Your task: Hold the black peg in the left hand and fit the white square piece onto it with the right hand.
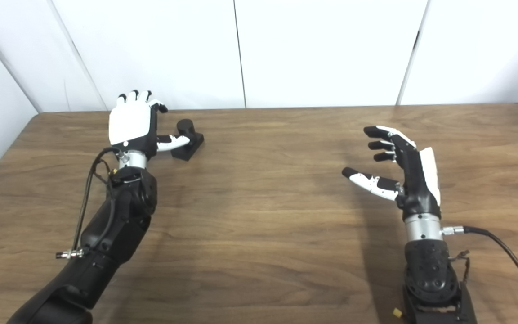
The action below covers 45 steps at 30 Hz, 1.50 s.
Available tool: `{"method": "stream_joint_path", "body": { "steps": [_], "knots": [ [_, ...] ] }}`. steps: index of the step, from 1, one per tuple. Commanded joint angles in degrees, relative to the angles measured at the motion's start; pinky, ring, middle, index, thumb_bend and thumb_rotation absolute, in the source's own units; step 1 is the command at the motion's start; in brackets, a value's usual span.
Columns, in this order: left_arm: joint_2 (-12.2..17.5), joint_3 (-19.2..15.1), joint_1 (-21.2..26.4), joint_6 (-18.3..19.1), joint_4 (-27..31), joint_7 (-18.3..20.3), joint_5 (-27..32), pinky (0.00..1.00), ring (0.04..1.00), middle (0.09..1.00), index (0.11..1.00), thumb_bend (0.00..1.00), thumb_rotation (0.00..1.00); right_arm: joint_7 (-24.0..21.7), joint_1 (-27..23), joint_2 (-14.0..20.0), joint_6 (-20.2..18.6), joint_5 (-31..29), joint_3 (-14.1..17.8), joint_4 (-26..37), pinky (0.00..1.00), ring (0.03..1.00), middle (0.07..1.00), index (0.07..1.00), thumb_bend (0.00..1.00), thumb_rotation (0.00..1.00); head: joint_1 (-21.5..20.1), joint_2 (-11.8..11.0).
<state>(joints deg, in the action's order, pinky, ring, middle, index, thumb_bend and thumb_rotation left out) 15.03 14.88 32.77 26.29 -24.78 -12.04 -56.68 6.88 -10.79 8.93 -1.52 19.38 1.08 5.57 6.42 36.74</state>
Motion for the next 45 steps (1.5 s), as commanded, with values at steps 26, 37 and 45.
{"method": "stream_joint_path", "body": {
  "steps": [26,37,45],
  "knots": [
    [-1.47,1.72,3.75,0.59,-2.13,14.18,-3.06,0.94,0.897,0.876,0.6,0.93,0.46,0.55,-2.09,-0.36,0.21,-0.04,0.62,2.45,0.59,0.701,0.749,0.714,0.65,0.12,-0.74,1.12],
    [-0.62,3.56,3.49,0.28,-2.58,13.6,0.08,1.0,0.891,0.85,0.492,0.54,0.08,0.55,-1.47,-0.09,0.2,-0.04,0.8,2.89,0.59,0.702,0.752,0.709,0.65,0.13,-0.88,1.42],
    [0.52,4.88,3.41,-0.63,-2.03,14.28,2.76,0.95,0.869,0.831,0.486,0.52,0.07,0.35,-1.41,0.0,-0.18,-0.03,1.1,3.41,0.59,0.701,0.75,0.707,0.64,0.12,-1.37,1.7]
  ]
}}
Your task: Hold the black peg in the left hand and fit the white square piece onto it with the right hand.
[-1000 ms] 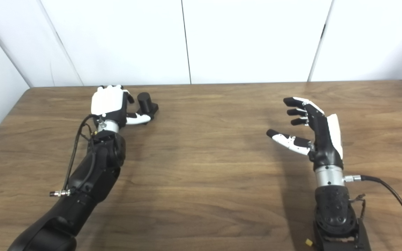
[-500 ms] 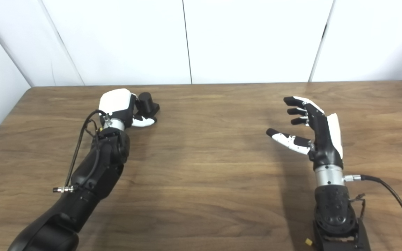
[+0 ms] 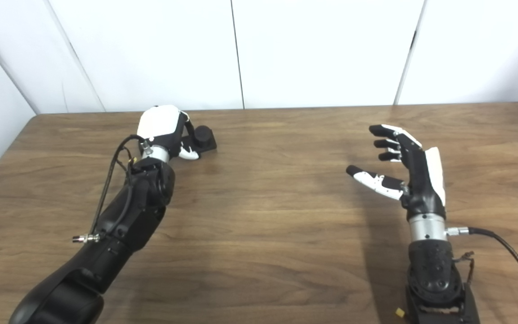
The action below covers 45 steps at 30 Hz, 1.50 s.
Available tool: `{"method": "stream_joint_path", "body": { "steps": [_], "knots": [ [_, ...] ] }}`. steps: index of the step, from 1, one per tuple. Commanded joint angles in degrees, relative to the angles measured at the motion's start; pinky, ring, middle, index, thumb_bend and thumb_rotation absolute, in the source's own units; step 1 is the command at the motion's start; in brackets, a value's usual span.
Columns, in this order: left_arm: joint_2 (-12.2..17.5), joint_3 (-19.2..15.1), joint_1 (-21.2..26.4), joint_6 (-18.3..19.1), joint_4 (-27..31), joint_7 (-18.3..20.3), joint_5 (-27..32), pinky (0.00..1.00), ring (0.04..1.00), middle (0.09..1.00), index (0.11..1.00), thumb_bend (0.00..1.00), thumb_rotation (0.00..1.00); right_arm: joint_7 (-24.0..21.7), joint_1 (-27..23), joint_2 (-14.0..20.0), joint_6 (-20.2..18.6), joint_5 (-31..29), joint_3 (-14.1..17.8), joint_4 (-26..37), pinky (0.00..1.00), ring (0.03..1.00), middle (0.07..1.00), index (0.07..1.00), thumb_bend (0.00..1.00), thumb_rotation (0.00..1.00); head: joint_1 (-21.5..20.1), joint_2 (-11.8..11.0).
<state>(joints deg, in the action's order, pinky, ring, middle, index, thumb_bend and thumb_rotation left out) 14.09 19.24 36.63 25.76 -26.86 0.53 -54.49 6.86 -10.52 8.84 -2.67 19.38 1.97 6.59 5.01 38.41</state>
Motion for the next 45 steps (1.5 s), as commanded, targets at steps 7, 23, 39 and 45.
{"method": "stream_joint_path", "body": {
  "steps": [7,23,39,45],
  "knots": [
    [2.98,0.92,-1.52,-5.19,2.46,3.7,6.38,0.97,0.874,0.834,0.485,0.52,0.07,0.14,-1.83,0.63,1.11,-0.32,0.54,2.3,0.58,0.704,0.753,0.705,0.63,0.13,-0.34,0.12],
    [5.36,1.6,-6.65,-20.12,11.26,7.42,17.79,0.95,0.911,0.845,0.487,0.52,0.08,-0.91,-2.44,1.55,0.64,0.07,0.44,2.93,0.59,0.707,0.757,0.708,0.6,0.15,-1.91,0.5],
    [3.96,0.17,-9.76,-28.06,16.1,15.28,29.75,0.92,0.935,0.879,0.488,0.52,0.09,-1.33,-2.87,1.6,-1.22,0.4,0.36,3.59,0.6,0.706,0.757,0.71,0.6,0.16,-2.58,1.04],
    [3.09,0.44,-10.78,-27.51,18.88,16.87,29.71,0.94,0.944,0.883,0.488,0.52,0.08,-1.49,-3.05,1.44,-1.83,0.32,0.2,4.08,0.6,0.712,0.765,0.717,0.6,0.16,-3.22,1.44]
  ]
}}
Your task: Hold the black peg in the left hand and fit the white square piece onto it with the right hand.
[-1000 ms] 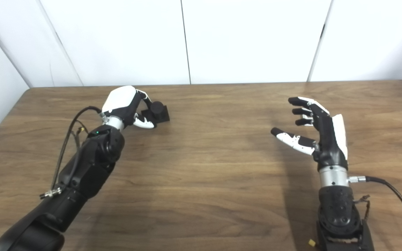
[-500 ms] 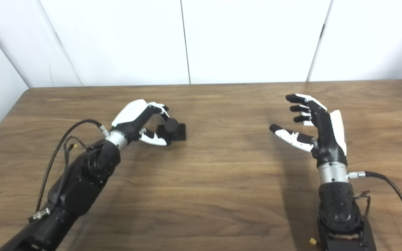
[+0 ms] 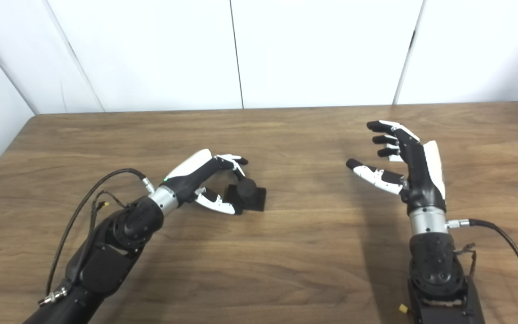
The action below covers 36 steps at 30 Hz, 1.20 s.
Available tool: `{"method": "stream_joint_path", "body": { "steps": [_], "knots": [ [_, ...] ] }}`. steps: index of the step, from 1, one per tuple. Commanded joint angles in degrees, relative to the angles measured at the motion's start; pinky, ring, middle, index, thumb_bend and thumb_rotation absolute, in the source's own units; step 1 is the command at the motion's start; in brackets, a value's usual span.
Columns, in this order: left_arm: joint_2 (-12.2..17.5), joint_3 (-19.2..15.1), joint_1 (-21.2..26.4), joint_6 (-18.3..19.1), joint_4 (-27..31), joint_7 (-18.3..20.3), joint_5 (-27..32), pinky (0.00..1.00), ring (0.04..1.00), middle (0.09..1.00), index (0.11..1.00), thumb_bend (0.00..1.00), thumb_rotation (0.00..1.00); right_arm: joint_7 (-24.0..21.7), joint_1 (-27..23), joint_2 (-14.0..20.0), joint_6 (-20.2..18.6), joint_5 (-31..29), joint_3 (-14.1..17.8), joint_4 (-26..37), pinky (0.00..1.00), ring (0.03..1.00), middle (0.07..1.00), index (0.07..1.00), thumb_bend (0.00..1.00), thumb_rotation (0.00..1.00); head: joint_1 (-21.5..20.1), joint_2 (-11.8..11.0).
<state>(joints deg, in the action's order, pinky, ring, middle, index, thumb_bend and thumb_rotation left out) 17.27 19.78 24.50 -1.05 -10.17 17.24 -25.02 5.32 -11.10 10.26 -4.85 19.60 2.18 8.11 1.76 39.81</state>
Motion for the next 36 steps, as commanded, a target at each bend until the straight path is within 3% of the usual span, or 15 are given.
{"method": "stream_joint_path", "body": {
  "steps": [1,21,31,36],
  "knots": [
    [-0.3,0.04,1.26,-0.63,2.37,0.09,-0.12,0.94,0.944,0.882,0.488,0.52,0.08,0.04,-2.5,-0.01,0.27,0.03,0.01,2.6,0.6,0.714,0.766,0.719,0.6,0.17,0.0,0.06],
    [-2.23,0.49,0.35,-1.51,1.66,-2.35,-4.54,0.97,0.951,0.89,0.491,0.52,0.08,0.03,-2.69,0.14,-1.57,-0.35,1.22,4.29,0.63,0.725,0.771,0.719,0.61,0.18,-1.88,0.87],
    [-2.62,0.54,0.23,-0.8,1.94,-2.19,-4.68,0.96,0.947,0.889,0.491,0.52,0.08,0.08,-5.09,6.05,-0.34,2.67,2.78,4.24,0.58,0.722,0.753,0.714,0.63,0.19,-1.94,1.26],
    [-2.28,0.25,-0.11,-1.69,1.59,-2.46,-4.17,0.93,0.937,0.882,0.491,0.52,0.08,-0.28,-6.0,8.53,-0.62,4.65,2.66,4.66,0.54,0.711,0.761,0.714,0.63,0.17,-6.42,0.94]
  ]
}}
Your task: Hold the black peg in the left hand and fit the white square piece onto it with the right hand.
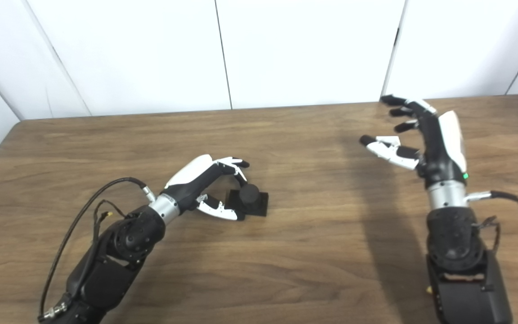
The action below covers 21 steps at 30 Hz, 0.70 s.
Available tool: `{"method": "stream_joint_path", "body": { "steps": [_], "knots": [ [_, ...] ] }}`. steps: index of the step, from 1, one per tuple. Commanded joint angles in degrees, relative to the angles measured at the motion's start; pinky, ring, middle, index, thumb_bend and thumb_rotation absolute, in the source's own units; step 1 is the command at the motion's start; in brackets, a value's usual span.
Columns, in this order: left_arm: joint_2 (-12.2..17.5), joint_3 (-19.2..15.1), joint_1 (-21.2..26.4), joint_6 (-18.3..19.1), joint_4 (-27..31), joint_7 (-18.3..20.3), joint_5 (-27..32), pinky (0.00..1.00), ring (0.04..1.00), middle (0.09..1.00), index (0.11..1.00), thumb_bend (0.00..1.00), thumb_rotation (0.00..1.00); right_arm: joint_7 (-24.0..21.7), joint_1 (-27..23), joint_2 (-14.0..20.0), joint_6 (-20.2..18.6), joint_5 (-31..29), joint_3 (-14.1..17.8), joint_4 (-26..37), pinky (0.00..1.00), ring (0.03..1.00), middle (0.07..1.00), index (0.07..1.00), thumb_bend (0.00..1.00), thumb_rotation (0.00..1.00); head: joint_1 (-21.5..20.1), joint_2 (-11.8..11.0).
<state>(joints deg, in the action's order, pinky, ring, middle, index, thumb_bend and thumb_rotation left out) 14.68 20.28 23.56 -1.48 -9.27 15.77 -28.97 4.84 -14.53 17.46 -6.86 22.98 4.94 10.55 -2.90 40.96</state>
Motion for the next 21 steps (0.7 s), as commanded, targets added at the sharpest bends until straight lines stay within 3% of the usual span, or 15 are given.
{"method": "stream_joint_path", "body": {
  "steps": [1,6,11,15,18,21],
  "knots": [
    [0.54,-0.36,0.74,-1.54,0.66,-0.96,-0.07,0.93,0.938,0.88,0.491,0.52,0.08,-0.13,-2.97,2.32,1.39,2.57,-0.51,2.05,0.55,0.711,0.761,0.717,0.63,0.18,-2.88,-0.31],
    [1.36,-1.06,0.36,-1.34,1.27,-0.19,0.47,0.92,0.945,0.888,0.491,0.52,0.08,-1.85,-5.28,5.99,0.0,7.7,-1.98,1.07,0.58,0.72,0.768,0.716,0.67,0.24,-6.47,-0.64],
    [1.83,-1.17,0.32,-1.35,1.53,0.33,0.39,0.92,0.948,0.893,0.491,0.52,0.08,-4.35,-7.12,8.39,-1.16,9.43,-2.91,-0.08,0.59,0.736,0.786,0.718,0.67,0.23,-6.96,-0.69],
    [1.86,-1.35,0.37,-1.34,1.74,0.48,0.55,0.91,0.95,0.894,0.491,0.52,0.08,-8.89,-9.3,12.05,-2.51,11.46,-5.01,-1.99,0.65,0.789,0.818,0.728,0.67,0.26,-6.9,-0.72],
    [1.87,-1.45,0.48,-1.5,1.72,0.45,0.58,0.91,0.946,0.891,0.491,0.52,0.08,-13.87,-11.89,15.4,-3.76,13.34,-7.48,-4.42,0.61,0.801,0.855,0.754,0.69,0.33,-6.89,-0.68],
    [1.87,-1.54,0.46,-1.53,1.77,0.52,0.63,0.91,0.945,0.889,0.491,0.52,0.08,-16.57,-13.9,16.95,-4.61,13.81,-8.78,-6.66,0.61,0.81,0.865,0.764,0.75,0.35,-6.91,-0.71]
  ]
}}
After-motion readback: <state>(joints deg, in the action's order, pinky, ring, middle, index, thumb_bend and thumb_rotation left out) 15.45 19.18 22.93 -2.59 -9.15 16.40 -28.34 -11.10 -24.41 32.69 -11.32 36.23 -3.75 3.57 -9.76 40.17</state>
